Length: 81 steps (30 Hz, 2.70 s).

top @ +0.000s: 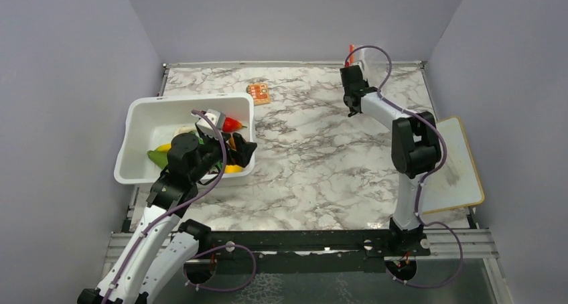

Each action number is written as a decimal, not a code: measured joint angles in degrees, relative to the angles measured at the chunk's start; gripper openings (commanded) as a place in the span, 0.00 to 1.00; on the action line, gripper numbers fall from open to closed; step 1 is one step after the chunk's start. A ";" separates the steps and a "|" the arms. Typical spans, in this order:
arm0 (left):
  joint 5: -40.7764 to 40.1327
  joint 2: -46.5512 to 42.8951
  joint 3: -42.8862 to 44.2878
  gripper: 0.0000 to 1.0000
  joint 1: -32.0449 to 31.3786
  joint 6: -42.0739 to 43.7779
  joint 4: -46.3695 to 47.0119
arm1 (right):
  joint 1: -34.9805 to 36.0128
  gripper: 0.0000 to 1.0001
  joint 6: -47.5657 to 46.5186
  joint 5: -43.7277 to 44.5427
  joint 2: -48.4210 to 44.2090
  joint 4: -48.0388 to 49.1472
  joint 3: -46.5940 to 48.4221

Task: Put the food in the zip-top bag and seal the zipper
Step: Pick up the zipper food storage bag at the corner of the board, then open the zipper of the food storage bag at the center of the board.

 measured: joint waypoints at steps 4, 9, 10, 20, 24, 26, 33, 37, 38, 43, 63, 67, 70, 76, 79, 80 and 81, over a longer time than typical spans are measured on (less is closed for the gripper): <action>-0.66 0.13 -0.04 0.98 0.00 -0.07 0.00 | 2.29 0.06 3.50 -3.41 -5.95 -3.04 -1.16; -0.55 1.31 0.13 0.96 0.00 -1.38 0.28 | 5.88 0.05 9.11 -9.20 -15.37 -7.15 -5.14; -0.15 1.84 0.37 0.95 0.00 -1.90 0.26 | 6.73 0.05 10.14 -11.32 -17.44 -7.41 -6.47; 9.01 6.69 6.12 0.81 0.00 -9.88 2.86 | 12.00 0.03 20.87 -43.56 -43.58 -2.80 -30.05; 12.81 10.12 6.14 0.77 0.00 -14.67 5.03 | 12.76 0.03 23.45 -52.30 -50.95 0.42 -35.39; 14.88 12.70 6.14 0.76 0.00 -16.96 6.23 | 13.03 0.03 24.94 -57.18 -54.49 2.14 -38.62; 18.75 19.28 6.36 0.72 -1.70 -25.53 12.33 | 14.19 0.03 27.39 -71.54 -58.07 7.96 -42.84; 18.73 23.12 9.84 0.70 -4.92 -27.58 14.58 | 15.32 0.03 27.45 -75.67 -58.07 9.40 -43.63; 18.71 24.48 10.95 0.70 -5.73 -27.82 15.41 | 15.56 0.03 27.41 -76.72 -58.07 9.79 -43.74; 18.78 30.64 12.63 0.69 -8.79 -29.29 18.71 | 17.20 0.04 26.73 -81.00 -57.94 11.26 -43.82; 17.20 40.68 12.63 0.48 -11.61 -31.15 22.45 | 21.27 0.04 24.94 -85.85 -54.88 13.16 -44.65; 16.94 41.46 12.63 0.47 -11.58 -31.08 22.43 | 21.70 0.04 24.74 -85.85 -54.64 13.16 -44.65; 16.92 41.66 12.63 0.44 -11.58 -30.99 22.45 | 21.92 0.04 24.50 -85.85 -54.36 13.16 -44.65; 16.94 42.27 12.63 0.38 -11.58 -31.47 22.43 | 22.05 0.04 24.41 -85.83 -54.29 13.16 -44.65; 16.94 42.29 12.63 0.29 -11.58 -31.91 22.43 | 22.05 0.04 24.37 -85.81 -54.29 13.16 -44.65; 16.96 42.34 12.63 0.24 -11.58 -32.11 22.43 | 22.05 0.05 24.37 -85.79 -54.29 13.16 -44.65; 17.03 42.40 12.63 0.17 -11.61 -32.48 22.53 | 22.05 0.07 24.37 -85.79 -54.29 13.16 -44.68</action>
